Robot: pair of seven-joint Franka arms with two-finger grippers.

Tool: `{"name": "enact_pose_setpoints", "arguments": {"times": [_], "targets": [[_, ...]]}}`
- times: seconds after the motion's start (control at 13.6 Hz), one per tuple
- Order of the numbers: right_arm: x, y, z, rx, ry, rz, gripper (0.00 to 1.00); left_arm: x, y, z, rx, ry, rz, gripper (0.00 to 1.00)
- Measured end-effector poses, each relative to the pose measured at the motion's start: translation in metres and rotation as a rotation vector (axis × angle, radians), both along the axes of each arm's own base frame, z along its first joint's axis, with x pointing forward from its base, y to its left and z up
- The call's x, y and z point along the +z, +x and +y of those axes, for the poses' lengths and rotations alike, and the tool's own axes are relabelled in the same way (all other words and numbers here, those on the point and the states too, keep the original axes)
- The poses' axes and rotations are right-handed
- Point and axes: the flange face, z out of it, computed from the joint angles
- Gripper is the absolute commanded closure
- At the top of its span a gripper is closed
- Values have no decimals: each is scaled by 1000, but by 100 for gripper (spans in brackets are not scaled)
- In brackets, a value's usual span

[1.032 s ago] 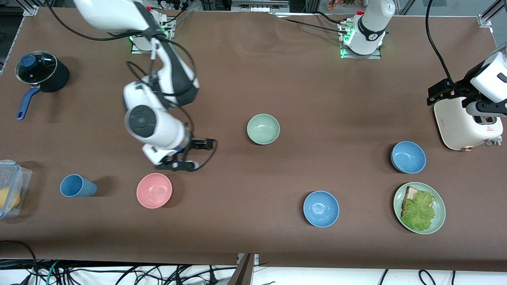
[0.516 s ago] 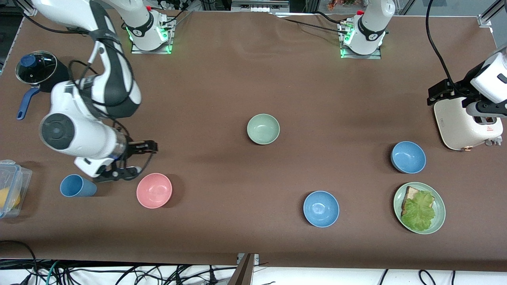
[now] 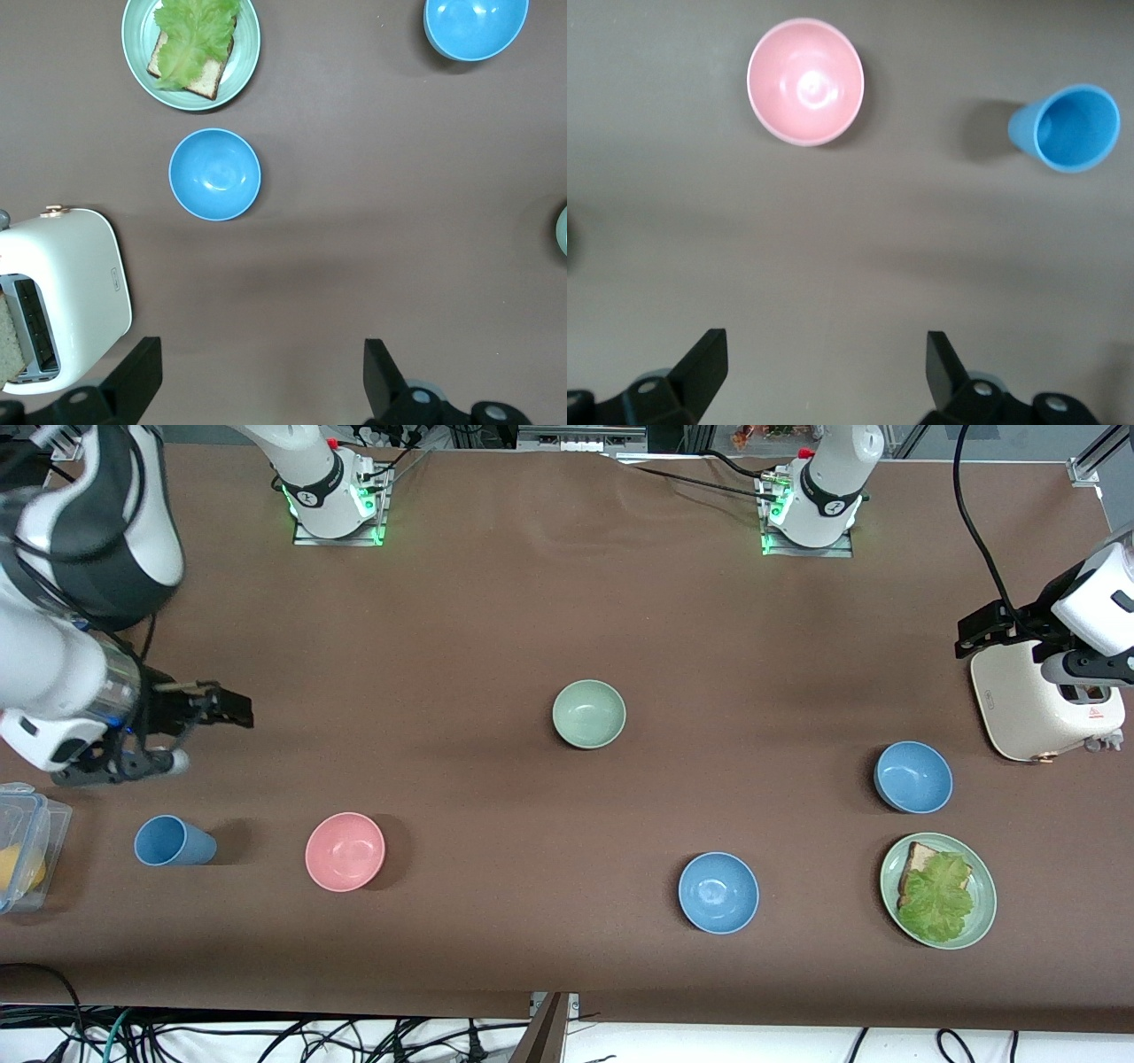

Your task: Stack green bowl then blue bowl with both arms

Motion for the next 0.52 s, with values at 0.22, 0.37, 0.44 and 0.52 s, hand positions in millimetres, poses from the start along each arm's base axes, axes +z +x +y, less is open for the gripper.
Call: {"name": "enact_pose_setpoints", "arguments": {"times": [0.22,0.37,0.44,0.52], "targets": [[19,-17,-7,0,2,12,1,0,-1,0,1,0,5,0],[30,-24,-18,-4,-36,4,1,-1,-1,3,6,0,12,0],[39,-27,-26,-11,-48,-10,1,-1,-2,5,9,0,14,0],[49,-30,-34,-20,-49,-25,1,-1,-2,6,11,0,16,0]]}}
